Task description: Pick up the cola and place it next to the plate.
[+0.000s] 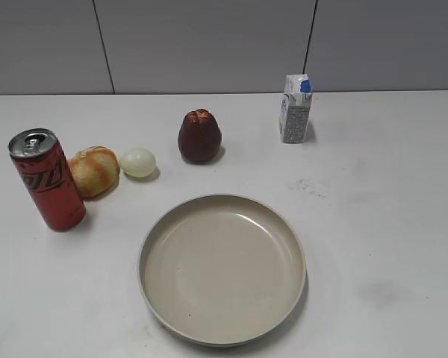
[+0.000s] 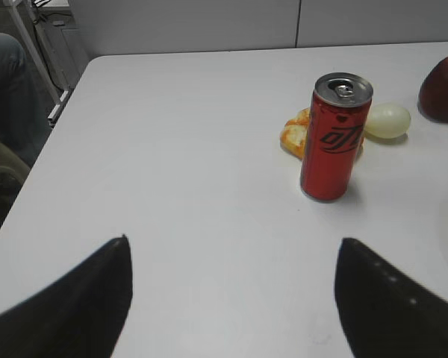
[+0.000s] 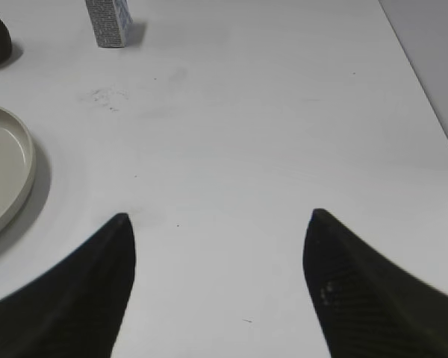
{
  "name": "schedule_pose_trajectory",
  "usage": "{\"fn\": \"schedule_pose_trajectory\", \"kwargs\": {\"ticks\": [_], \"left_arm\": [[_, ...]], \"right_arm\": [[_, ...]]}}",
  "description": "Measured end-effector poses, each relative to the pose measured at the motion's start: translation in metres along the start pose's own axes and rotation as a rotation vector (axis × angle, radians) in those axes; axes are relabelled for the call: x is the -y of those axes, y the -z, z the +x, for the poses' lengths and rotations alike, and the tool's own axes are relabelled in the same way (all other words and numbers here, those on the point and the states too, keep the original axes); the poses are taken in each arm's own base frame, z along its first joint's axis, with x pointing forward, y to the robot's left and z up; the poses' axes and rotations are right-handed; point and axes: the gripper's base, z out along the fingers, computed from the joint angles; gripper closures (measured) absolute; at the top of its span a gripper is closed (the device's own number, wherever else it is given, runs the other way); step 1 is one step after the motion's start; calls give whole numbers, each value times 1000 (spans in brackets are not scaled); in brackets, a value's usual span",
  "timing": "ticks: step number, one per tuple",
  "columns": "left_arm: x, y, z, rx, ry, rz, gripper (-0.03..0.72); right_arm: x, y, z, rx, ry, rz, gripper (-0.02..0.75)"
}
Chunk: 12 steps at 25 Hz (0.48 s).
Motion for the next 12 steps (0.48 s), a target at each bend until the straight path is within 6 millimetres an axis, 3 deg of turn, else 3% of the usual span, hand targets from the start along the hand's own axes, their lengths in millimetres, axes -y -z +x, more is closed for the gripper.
{"fn": "schedule_pose_trajectory", "kwargs": {"ticks": [12], "left_arm": [[0,0,0,0,0,0,64]], "right_arm": [[0,0,0,0,0,0,204]]}}
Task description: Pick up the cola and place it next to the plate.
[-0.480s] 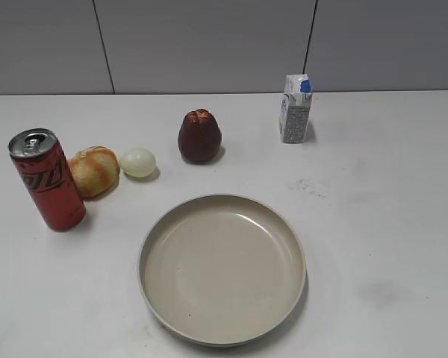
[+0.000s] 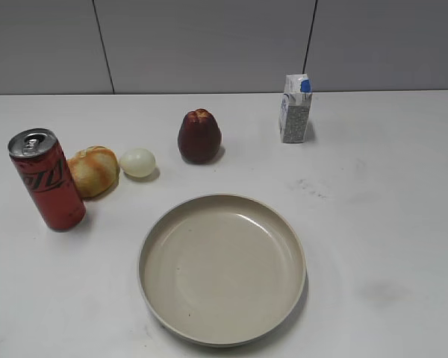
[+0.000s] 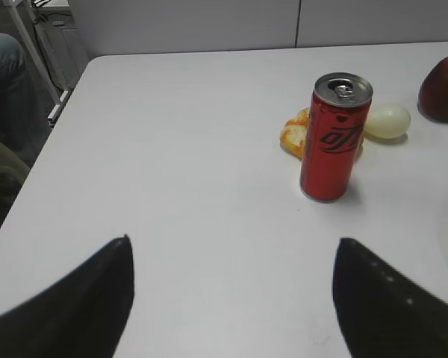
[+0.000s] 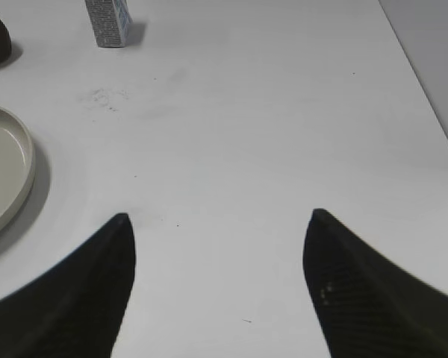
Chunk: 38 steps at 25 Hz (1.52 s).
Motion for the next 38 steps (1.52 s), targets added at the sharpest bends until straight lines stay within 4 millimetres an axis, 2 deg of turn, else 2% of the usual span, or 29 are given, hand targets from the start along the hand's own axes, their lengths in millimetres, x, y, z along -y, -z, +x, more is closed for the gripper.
{"fn": "schedule_pose_trajectory", "kwargs": {"ticks": [5,10,13,22,25,28,30,35,38], "left_arm": [[-1,-2,-5,-9,1,1,73],[-7,-19,-45,66,8,-16,74],[-11,-45,-73,11,24,-6,74],[-16,-145,-168,-248,117,143,48],[-12,-176,-190,-325,103,210,39],[3,-202,-201,-406,61,282,31],[16,-219,-200,-466,7,315,30],[47,-257,-178,-618,-131,353,30],[54,-277,-165,-682,-168,350,30]], "right_arm": [[0,0,0,0,0,0,204],[0,0,0,0,0,0,204],[0,0,0,0,0,0,204],[0,0,0,0,0,0,204],[0,0,0,0,0,0,204],[0,0,0,0,0,0,204],[0,0,0,0,0,0,204],[0,0,0,0,0,0,204],[0,0,0,0,0,0,204]]}}
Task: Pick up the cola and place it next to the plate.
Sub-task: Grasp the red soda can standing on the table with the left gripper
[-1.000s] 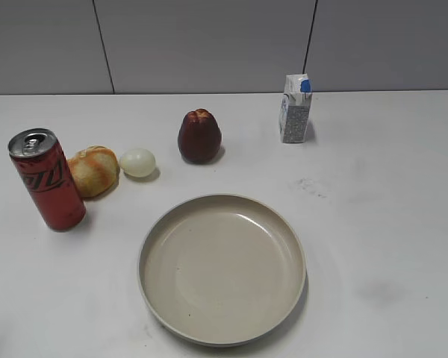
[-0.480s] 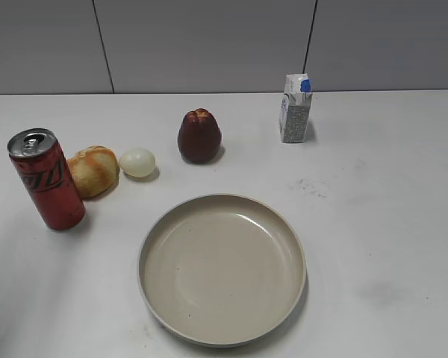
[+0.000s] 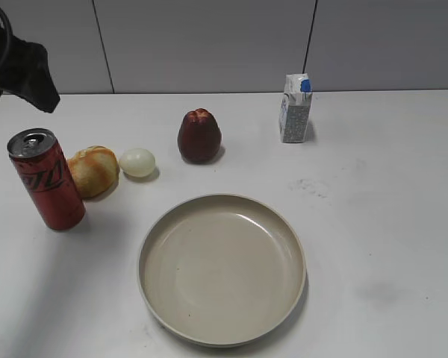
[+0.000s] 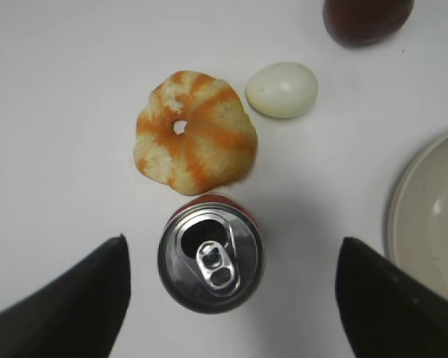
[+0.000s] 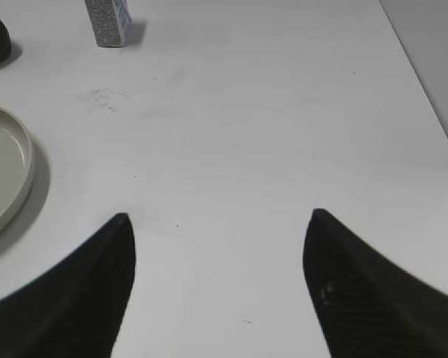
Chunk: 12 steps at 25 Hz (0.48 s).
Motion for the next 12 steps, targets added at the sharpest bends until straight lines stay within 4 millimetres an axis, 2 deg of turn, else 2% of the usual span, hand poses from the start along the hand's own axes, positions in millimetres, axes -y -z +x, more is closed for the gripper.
{"fn": "schedule_pose_trajectory", "kwargs": {"ticks": [12], "left_arm": [[-10,-62,-2,-138,7,2,30]], "right_arm": [[0,0,0,0,0,0,204]]}}
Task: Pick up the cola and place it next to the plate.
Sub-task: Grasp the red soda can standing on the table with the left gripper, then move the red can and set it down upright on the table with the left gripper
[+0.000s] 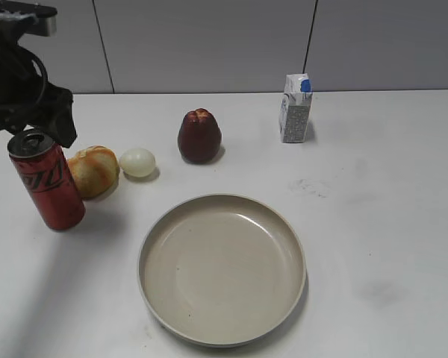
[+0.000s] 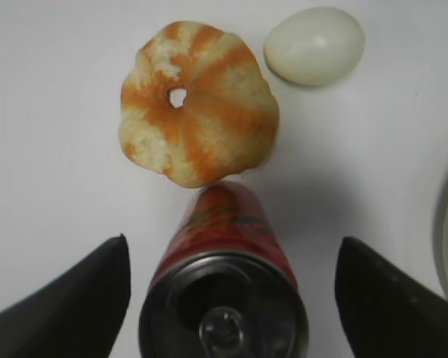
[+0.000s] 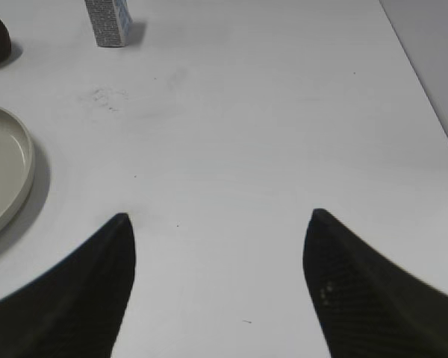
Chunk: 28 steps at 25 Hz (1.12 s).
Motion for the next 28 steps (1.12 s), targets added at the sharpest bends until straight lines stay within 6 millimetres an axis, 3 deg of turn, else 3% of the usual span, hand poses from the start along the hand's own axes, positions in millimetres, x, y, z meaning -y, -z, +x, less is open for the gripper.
{"fn": "schedule_pose_trajectory", "kwargs": {"ticks": [7,13,16,21,28], "left_arm": [[-3,-29,2,-98,20,17,53],[-5,-35,3,-124,54,-2,185],[-5,-32,3,-141,59,3,195],[-3,-14,-6,-158,79,15,195],[12,35,-37,-24,78,74,195]], "right_arm": [[0,0,0,0,0,0,204],[0,0,0,0,0,0,204],[0,0,0,0,0,0,204],[0,0,0,0,0,0,204],[0,0,0,0,0,0,204]]}}
